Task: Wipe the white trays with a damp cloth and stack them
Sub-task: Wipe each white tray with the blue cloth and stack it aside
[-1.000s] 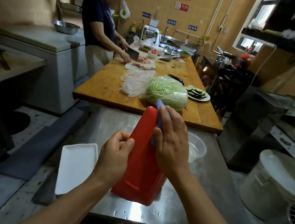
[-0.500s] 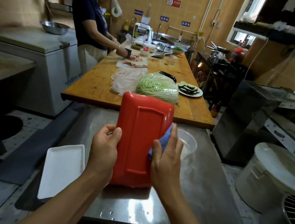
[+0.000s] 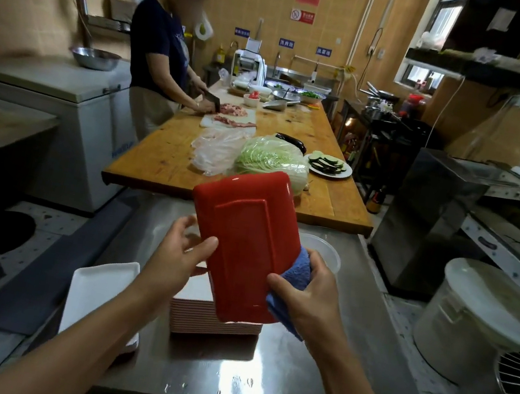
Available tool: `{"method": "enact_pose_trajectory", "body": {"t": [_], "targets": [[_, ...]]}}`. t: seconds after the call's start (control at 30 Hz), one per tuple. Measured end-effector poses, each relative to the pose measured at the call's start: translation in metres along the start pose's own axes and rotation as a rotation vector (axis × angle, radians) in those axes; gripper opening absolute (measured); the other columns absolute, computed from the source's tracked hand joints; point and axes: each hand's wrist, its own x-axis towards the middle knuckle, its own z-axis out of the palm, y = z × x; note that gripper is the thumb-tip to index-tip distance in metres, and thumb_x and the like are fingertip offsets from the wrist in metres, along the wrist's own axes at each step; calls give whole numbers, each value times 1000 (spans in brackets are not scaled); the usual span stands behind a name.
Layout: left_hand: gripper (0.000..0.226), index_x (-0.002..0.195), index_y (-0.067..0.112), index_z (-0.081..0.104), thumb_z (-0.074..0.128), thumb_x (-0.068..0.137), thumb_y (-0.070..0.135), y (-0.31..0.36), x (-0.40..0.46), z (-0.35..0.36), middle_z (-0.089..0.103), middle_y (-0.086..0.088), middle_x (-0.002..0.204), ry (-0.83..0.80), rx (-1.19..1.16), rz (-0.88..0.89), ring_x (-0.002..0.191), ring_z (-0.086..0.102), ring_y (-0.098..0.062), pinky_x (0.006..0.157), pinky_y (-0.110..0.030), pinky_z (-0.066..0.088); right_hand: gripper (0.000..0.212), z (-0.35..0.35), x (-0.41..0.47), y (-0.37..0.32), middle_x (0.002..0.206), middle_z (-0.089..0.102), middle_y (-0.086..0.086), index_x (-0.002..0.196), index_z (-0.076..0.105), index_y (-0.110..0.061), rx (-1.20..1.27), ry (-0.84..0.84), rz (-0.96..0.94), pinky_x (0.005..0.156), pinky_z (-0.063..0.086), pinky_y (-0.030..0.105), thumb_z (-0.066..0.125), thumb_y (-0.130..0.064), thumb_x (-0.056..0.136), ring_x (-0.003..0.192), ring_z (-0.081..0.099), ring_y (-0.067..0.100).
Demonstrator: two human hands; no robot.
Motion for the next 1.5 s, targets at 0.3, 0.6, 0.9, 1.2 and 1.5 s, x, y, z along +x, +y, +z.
{"method": "enact_pose_trajectory", "body": {"t": [0.3,0.6,0.9,1.2,1.5], "targets": [[55,111,35,59,82,68,9,64,30,-27,69,-1,97,-337,549,300,91,67,-10,71,-19,55,38,-36,12,-13,90,65,3,98,57,-25,-213,-283,-89,69,57,30,75,-3,73,82,65,15],[38,92,9,69,79,56,12,54,14,-19,74,-8,85,-323,349,207,78,71,-24,68,-32,59,68,-31,24,-28,130,49,-11,138,36,-32,-446,-331,-268,95,42,18,68,-12,82,112,47,1],[33,87,21,65,75,69,-5,39,-5,-14,72,7,70,-100,168,202,64,67,-5,58,-15,53,61,49,25,-52,147,34,10,147,25,-17,-665,-67,-627,109,28,38,42,-19,89,127,35,25],[43,98,14,65,73,56,10,32,-12,-43,74,-6,85,-28,-116,22,75,72,-23,56,-31,57,50,17,36,-10,135,45,5,140,39,-16,-702,30,-519,103,27,23,38,-28,92,118,41,21],[29,95,19,64,68,69,7,21,0,-36,73,-1,71,94,-297,-185,60,70,-17,47,-31,56,55,18,9,12,157,4,-2,146,10,-22,-609,-42,-472,118,16,31,31,-29,96,145,8,13]]}}
